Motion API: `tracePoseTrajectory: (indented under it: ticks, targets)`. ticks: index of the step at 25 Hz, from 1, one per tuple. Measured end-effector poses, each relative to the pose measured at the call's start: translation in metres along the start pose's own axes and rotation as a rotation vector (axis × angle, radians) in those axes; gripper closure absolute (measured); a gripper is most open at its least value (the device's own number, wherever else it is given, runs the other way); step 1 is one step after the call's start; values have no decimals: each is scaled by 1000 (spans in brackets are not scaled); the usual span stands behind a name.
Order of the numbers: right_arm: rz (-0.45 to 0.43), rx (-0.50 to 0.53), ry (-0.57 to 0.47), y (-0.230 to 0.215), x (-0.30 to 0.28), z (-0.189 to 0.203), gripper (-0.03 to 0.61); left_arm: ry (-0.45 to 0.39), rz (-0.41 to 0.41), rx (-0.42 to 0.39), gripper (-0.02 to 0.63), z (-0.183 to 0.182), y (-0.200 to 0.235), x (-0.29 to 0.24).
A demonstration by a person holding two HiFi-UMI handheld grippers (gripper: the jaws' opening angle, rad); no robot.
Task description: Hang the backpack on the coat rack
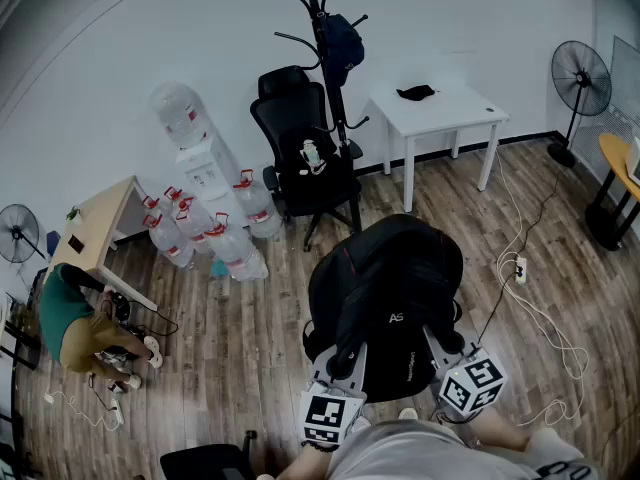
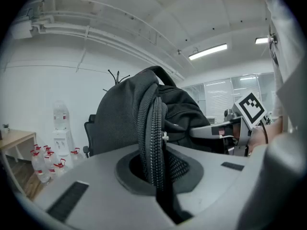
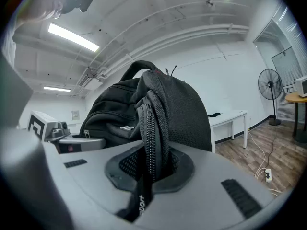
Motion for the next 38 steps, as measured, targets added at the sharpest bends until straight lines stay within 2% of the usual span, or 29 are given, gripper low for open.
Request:
tracePoseTrajectory:
  ticks: [16, 30, 38]
  targets:
    - [-17, -4, -2, -26, 7, -3, 548, 12, -22, -7, 600, 2, -21, -17]
    - [-87, -10, -7, -64, 21, -16, 548, 21, -89, -6, 600, -1, -54, -42]
    - [-106, -10, 4, -69, 14, -18, 548, 15, -105, -5, 598, -2, -51, -48]
Point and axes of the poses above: the fingertips, and each gripper's own axes: x backward along the fingers, y to its left, z out of its underside, the point moved 3 cm from there along x, backward along the fingers, and after that the axes turned 7 degrees about -y, right-handed, at the moved point
